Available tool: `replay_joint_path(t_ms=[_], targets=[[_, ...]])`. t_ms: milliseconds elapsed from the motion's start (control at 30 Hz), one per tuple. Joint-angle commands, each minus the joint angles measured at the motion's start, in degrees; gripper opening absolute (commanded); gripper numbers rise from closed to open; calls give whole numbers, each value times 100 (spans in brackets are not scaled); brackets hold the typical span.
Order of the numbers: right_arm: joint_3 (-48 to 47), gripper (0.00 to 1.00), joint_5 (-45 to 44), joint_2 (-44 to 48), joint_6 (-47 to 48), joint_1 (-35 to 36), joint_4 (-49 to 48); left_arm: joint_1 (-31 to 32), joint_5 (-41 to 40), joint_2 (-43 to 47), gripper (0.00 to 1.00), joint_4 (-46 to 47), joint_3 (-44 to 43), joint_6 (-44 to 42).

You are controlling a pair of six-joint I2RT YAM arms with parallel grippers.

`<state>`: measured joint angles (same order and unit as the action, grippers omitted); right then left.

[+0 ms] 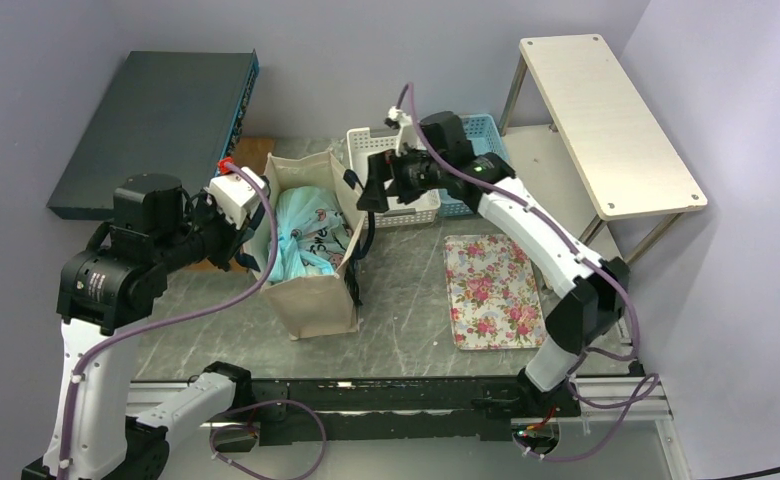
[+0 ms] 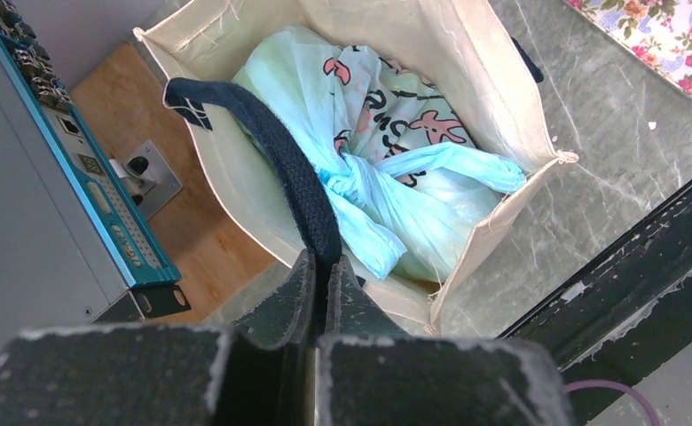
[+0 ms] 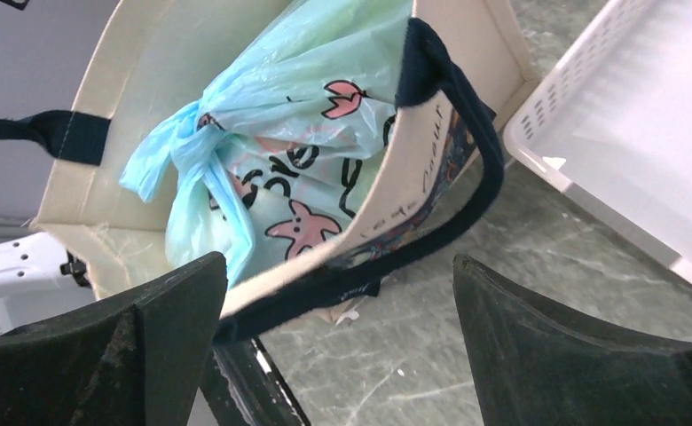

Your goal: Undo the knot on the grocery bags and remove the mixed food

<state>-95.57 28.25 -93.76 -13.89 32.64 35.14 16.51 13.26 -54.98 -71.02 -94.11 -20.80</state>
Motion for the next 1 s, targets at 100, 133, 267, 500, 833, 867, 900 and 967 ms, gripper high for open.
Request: replay_joint_path(t_ms=[100, 133, 267, 500, 833, 867, 900, 967], targets=[[-538, 96, -584, -762, -235, 303, -153, -17, 60, 26, 0, 21, -340, 272], [-561, 87, -562, -853, -235, 318, -136, -17, 67, 42, 0, -13, -363, 285], [-546, 2, -101, -853, -133, 335, 80, -21, 257, 171, 0, -227, -447, 192], [82, 0, 159, -22, 942, 237, 1065, -17, 249, 546, 0, -731, -633, -87], [875, 0, 507, 528, 1861, -43, 1597, -17, -1297, 1197, 0, -1439, 565, -408], [918, 0, 494, 540, 1887, -47, 1596, -19, -1456, 1261, 0, -1539, 827, -488], [959, 0, 488, 559, 1896, -64, 1592, -18, -1567, 1317, 0, -1667, 1068, -569], [1035, 0, 520, 600, 1948, -77, 1580, -18, -1607, 1456, 18, -1743, 1494, -700]])
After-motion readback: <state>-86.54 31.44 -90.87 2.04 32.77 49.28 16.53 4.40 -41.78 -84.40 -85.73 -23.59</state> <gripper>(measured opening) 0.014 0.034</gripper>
